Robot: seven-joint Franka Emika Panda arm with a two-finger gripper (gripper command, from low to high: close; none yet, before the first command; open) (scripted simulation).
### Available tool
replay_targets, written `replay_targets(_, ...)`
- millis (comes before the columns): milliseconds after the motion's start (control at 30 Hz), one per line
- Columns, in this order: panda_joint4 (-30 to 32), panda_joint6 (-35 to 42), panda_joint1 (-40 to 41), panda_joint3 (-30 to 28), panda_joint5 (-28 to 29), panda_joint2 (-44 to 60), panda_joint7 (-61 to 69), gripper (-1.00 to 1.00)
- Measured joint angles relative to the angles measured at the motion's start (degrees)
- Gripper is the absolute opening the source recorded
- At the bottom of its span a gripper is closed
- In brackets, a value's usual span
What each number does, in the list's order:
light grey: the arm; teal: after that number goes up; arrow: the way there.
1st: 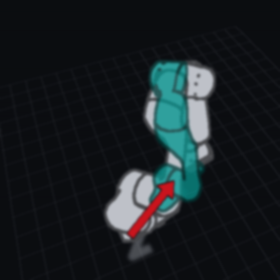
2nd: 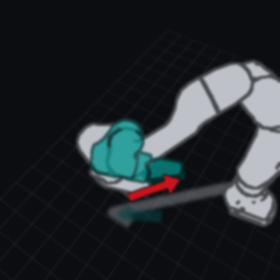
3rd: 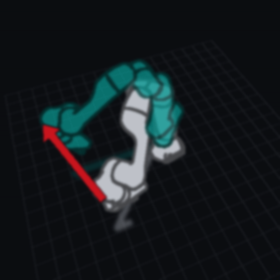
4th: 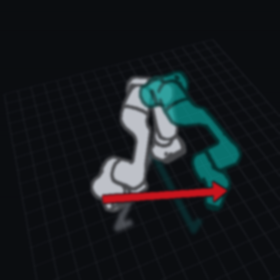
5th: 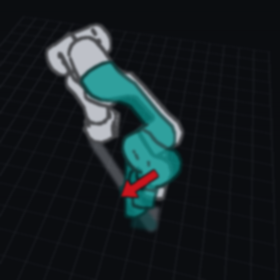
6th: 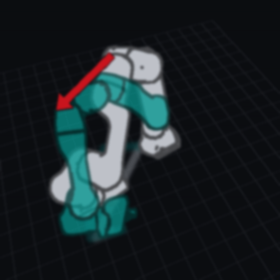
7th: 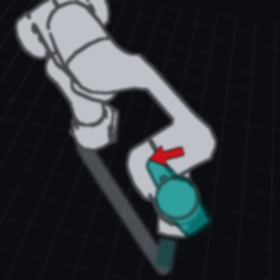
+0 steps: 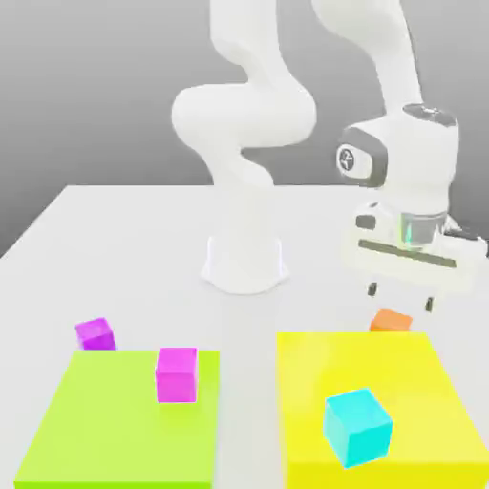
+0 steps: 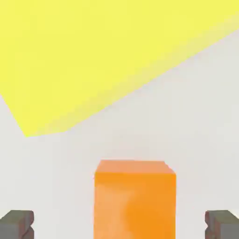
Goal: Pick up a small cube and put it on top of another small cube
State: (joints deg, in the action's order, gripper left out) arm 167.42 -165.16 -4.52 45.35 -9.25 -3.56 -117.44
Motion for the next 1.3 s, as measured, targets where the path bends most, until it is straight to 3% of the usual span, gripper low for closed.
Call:
replay_targets(200,-1.34,-3.54,0.98,-4.11,18.48,6.15,-13.65,0.0)
replay_targets(400,-3.19,-6.58,-8.2,-17.69,37.18,12.05,-27.25,0.0)
replay_targets(600,-4.71,-10.1,-18.83,-31.72,50.62,17.33,-37.14,0.0)
replay_targets(633,-4.89,-10.71,-20.5,-33.83,52.31,18.11,-38.37,-1.0)
replay_targets(833,-4.98,-11.17,-21.34,-34.88,53.09,18.5,-38.92,-1.0)
replay_targets(933,-4.62,-10.01,-18.42,-31.09,49.74,17.02,-36.48,-1.0)
replay_targets(1133,-3.02,-6.78,-9.77,-18.79,35.31,11.73,-25.89,-1.0)
replay_targets(1300,-1.51,-4.21,-6.59,-11.25,19.3,6.73,-14.28,-1.0)
